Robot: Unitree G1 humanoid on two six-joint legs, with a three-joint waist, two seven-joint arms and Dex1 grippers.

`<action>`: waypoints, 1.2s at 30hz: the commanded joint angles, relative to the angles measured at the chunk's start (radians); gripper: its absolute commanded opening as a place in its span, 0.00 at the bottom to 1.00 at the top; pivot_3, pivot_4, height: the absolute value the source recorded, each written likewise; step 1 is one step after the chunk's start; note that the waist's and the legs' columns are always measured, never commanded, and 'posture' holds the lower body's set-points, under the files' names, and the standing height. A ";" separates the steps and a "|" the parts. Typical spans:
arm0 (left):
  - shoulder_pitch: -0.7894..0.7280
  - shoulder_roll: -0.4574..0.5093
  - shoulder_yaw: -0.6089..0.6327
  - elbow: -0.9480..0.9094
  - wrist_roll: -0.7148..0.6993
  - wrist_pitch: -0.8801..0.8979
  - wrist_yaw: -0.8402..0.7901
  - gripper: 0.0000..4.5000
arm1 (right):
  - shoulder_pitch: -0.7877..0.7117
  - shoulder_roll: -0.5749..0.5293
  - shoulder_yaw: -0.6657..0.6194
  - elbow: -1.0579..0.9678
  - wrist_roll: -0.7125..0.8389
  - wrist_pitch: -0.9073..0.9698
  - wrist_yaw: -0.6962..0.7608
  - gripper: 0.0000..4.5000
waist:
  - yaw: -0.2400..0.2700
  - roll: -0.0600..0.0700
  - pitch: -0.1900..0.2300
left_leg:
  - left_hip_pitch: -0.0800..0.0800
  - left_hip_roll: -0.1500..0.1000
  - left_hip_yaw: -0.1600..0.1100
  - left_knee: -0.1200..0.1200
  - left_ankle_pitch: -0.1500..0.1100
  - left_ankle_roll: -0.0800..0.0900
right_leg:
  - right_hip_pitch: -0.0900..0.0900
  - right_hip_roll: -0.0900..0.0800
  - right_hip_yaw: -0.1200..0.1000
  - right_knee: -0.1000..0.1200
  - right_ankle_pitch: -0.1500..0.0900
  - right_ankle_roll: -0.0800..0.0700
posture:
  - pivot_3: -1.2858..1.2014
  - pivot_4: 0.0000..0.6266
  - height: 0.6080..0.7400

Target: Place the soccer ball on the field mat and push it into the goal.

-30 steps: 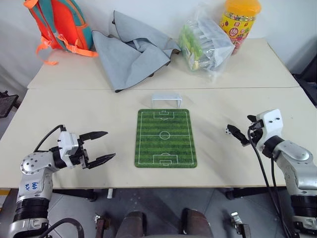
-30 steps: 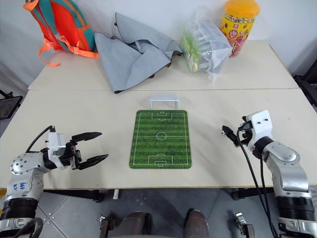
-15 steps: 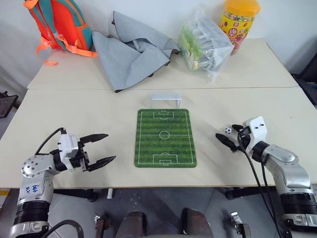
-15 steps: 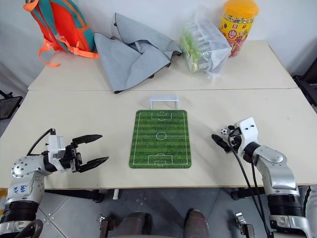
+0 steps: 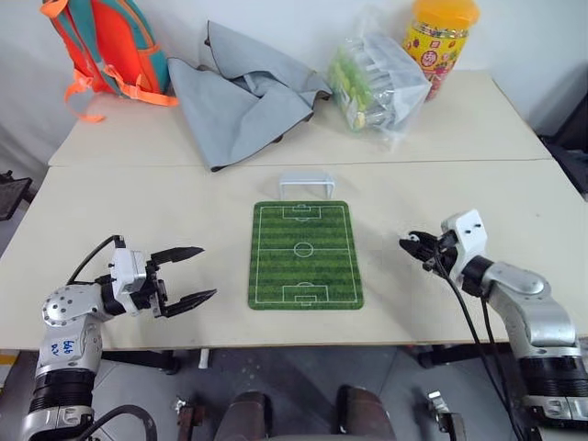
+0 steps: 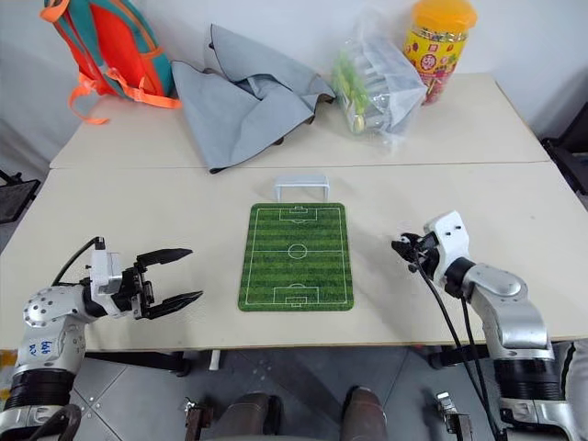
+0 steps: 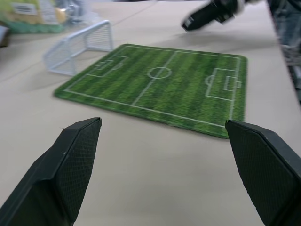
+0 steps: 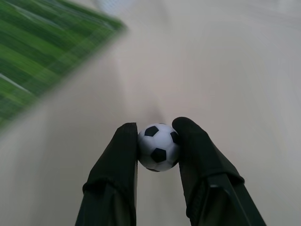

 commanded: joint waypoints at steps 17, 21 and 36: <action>-0.050 -0.047 -0.034 0.099 -0.002 -0.113 -0.080 1.00 | -0.377 0.008 0.608 -0.148 -0.089 0.206 0.373 0.19 | -0.002 -0.006 0.002 | -0.002 0.001 0.003 0.003 -0.004 0.002 | -0.003 0.002 0.003 0.000 0.001 -0.001 | 0.52 0.24 1.00; -0.021 -0.042 -0.020 0.080 -0.008 -0.119 -0.068 1.00 | -0.391 0.036 0.659 -0.083 -0.152 0.150 0.395 0.19 | -0.007 -0.006 0.002 | -0.002 0.002 0.004 0.003 -0.004 0.002 | -0.003 0.002 0.003 0.000 0.001 -0.001 | 0.52 0.24 1.00; 0.019 -0.041 -0.011 0.034 -0.014 -0.119 -0.024 1.00 | -0.429 0.128 0.658 0.016 -0.220 0.095 0.438 0.19 | -0.026 -0.006 0.002 | -0.001 0.003 0.004 0.004 -0.004 0.001 | -0.003 0.002 0.003 0.001 0.001 -0.001 | 0.52 0.24 1.00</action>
